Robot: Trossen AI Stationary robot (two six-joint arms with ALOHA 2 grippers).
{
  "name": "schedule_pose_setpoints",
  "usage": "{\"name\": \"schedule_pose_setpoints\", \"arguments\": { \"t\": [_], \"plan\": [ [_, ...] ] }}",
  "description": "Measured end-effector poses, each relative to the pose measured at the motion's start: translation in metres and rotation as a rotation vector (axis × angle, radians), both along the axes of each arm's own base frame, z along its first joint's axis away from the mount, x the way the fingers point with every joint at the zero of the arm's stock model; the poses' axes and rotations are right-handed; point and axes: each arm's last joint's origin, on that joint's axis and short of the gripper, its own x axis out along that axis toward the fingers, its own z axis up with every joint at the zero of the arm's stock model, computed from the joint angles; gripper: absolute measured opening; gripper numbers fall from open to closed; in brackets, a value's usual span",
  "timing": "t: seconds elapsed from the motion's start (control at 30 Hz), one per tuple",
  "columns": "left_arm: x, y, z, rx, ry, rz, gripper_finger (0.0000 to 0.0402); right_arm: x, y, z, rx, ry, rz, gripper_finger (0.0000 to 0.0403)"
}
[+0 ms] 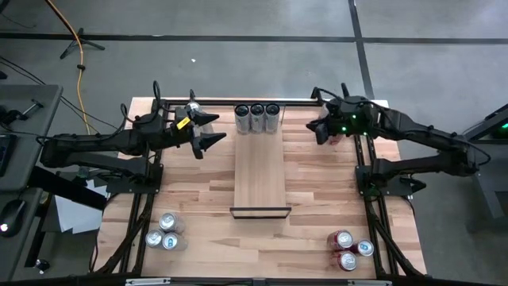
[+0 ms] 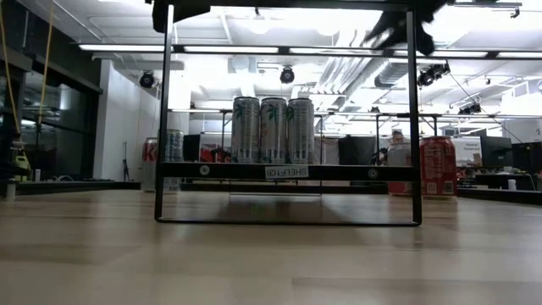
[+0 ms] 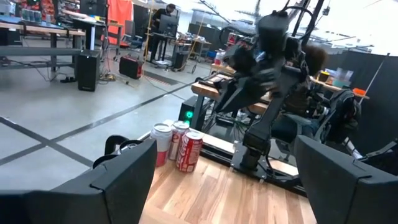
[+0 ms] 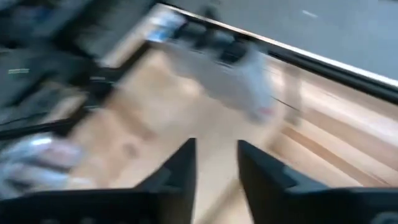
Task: Place canned beverage on shelf
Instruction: Put the top right red-white soda can on the shelf
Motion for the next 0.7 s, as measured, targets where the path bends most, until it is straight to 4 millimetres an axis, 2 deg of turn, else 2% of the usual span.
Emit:
{"name": "schedule_pose_setpoints", "arguments": {
  "t": [0.2,0.3,0.4,0.5,0.7],
  "plan": [
    [0.0,0.0,0.0,-0.001,0.0,0.003,0.0321,-0.023,-0.012,-0.021,0.098,0.236,-0.365,0.0257],
    [0.0,0.0,0.0,0.0,0.0,0.004,0.0321,-0.032,-0.017,-0.027,0.11,0.323,-0.491,0.0304],
    [0.0,0.0,0.0,0.0,0.0,0.004,0.0321,-0.034,-0.023,-0.03,0.14,0.334,-0.578,0.0325],
    [0.0,0.001,0.0,0.0,0.001,0.006,0.0321,-0.033,-0.03,-0.037,0.177,0.372,-0.643,0.033],
    [-0.001,0.002,0.0,-0.002,0.002,0.066,0.0321,-0.031,-0.046,-0.056,0.253,0.553,-0.784,0.033]
  ]
}}
